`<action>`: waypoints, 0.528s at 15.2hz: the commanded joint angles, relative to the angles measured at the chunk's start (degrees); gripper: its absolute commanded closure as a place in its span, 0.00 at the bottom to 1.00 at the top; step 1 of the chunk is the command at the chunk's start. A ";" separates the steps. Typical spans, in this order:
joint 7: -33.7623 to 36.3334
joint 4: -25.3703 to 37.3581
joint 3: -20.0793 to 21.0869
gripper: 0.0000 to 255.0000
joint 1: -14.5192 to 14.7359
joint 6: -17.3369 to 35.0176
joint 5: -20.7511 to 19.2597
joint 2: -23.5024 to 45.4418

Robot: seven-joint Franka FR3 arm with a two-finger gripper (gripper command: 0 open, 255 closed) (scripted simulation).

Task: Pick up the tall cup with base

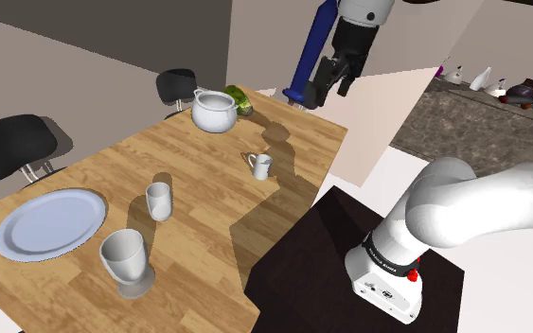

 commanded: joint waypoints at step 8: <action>7.08 -4.21 6.24 0.00 2.21 10.46 4.36 6.57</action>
